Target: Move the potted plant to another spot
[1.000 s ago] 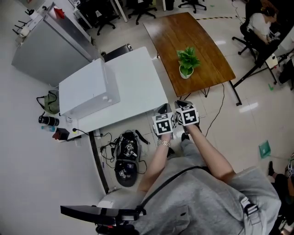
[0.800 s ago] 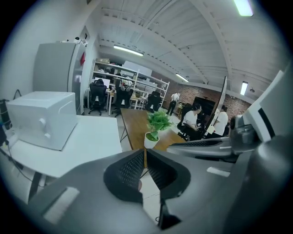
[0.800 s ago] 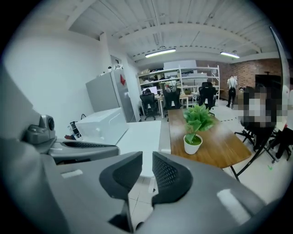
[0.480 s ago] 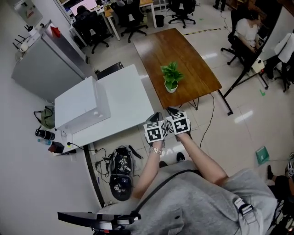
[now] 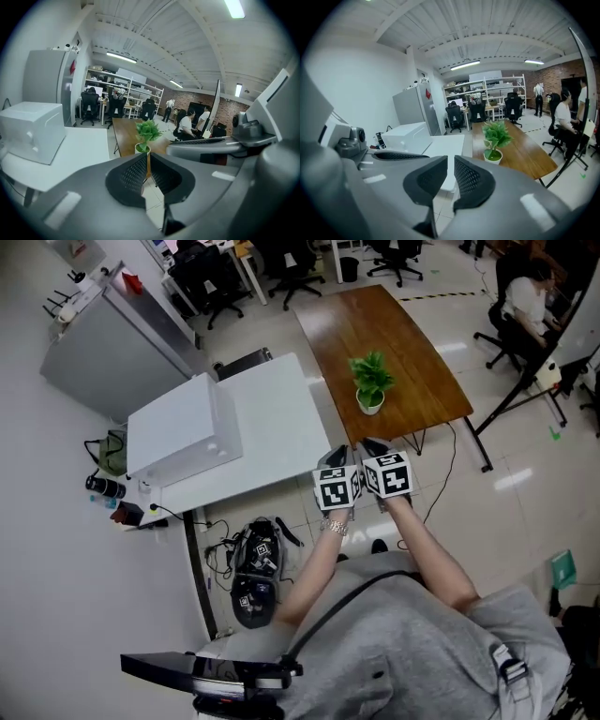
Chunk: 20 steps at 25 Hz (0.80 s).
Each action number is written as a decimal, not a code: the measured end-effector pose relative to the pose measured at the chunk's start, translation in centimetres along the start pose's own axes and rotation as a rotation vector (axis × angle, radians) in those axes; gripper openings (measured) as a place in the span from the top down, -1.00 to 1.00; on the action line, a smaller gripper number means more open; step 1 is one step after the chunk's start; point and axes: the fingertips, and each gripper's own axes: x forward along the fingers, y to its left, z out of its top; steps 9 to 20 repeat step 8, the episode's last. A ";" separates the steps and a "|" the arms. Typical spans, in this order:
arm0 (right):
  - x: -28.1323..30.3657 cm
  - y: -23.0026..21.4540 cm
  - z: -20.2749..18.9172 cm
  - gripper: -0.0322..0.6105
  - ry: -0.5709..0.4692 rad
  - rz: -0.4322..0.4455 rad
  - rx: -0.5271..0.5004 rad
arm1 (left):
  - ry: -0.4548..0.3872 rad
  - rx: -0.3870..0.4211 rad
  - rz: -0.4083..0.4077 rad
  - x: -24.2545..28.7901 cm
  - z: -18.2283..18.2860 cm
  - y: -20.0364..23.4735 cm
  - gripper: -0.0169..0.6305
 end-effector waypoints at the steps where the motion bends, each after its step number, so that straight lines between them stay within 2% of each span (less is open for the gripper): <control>1: 0.0 -0.1 0.1 0.81 -0.002 0.003 0.003 | -0.004 0.000 -0.002 0.0 0.1 -0.1 0.88; 8: 1.6 1.0 1.5 0.81 -0.036 0.039 0.000 | -0.049 0.026 0.006 0.2 1.8 1.5 0.88; 20: 1.6 1.0 1.5 0.81 -0.036 0.039 0.000 | -0.049 0.026 0.006 0.2 1.8 1.5 0.88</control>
